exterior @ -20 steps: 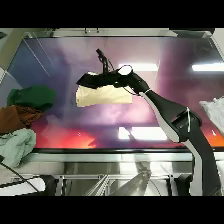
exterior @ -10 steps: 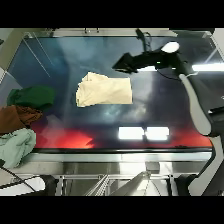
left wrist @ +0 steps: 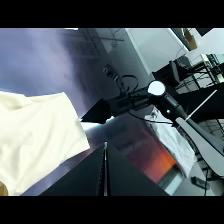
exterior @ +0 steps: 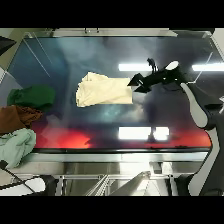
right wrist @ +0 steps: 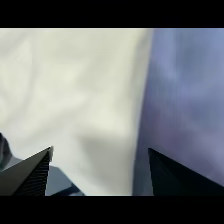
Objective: Fold the shirts.
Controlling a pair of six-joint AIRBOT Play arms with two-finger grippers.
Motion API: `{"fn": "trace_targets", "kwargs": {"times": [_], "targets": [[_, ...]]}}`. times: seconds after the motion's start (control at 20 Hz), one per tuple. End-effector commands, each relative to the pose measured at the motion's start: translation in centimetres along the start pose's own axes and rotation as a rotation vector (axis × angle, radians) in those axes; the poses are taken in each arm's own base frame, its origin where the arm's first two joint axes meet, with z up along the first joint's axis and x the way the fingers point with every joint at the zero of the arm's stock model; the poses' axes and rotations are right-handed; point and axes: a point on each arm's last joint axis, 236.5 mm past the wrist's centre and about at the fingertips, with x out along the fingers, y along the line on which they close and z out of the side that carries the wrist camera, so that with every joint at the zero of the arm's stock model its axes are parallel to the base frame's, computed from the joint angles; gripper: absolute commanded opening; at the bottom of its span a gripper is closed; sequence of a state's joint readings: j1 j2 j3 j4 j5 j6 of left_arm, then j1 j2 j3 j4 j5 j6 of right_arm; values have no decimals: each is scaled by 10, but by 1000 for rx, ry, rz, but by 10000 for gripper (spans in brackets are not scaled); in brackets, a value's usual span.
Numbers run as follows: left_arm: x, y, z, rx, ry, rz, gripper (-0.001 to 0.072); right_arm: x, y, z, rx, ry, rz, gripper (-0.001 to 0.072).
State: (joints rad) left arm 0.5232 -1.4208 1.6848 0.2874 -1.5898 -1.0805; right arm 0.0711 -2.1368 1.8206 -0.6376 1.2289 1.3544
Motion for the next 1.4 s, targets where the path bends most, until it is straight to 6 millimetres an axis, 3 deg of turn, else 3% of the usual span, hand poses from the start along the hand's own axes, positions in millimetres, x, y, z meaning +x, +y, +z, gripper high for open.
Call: {"fn": "trace_targets", "kwargs": {"times": [0.0,0.2,0.3,0.4,0.5,0.6,0.75,0.85,0.95,1.0,1.1,1.2,1.25,1.35], "targets": [[1,-1,-1,12,3,-2,23,26,-7,-18,109,82,83,679],[2,-1,-1,27,3,-2,24,54,57,-36,67,133,318,666],[2,-1,-1,26,3,-3,23,65,87,-30,48,86,419,638],[2,-2,-2,26,7,-5,23,54,116,-13,22,7,553,23],[2,-3,-4,25,17,-12,23,25,143,2,-16,-55,672,14],[2,-4,-5,11,20,-13,23,-15,165,13,-94,-114,686,13],[2,-4,-6,-1,25,-16,23,-122,191,31,-174,-242,608,13],[2,-4,-6,-3,27,-17,23,-216,169,47,-178,-410,388,13],[2,-5,-6,-4,28,-18,23,-327,115,61,-50,-643,149,13],[2,-5,-7,-6,29,-18,23,-383,87,58,16,-741,88,12],[5,-7,-8,-24,34,-22,23,-460,31,36,158,-829,58,12],[8,-10,-11,-33,50,-33,23,-500,-34,2,306,-843,13,13],[12,-13,-12,-29,60,-42,23,-509,-66,-17,373,-822,-28,13],[21,-22,-19,-30,94,-66,22,-507,-125,-72,516,-690,-137,13]]}}
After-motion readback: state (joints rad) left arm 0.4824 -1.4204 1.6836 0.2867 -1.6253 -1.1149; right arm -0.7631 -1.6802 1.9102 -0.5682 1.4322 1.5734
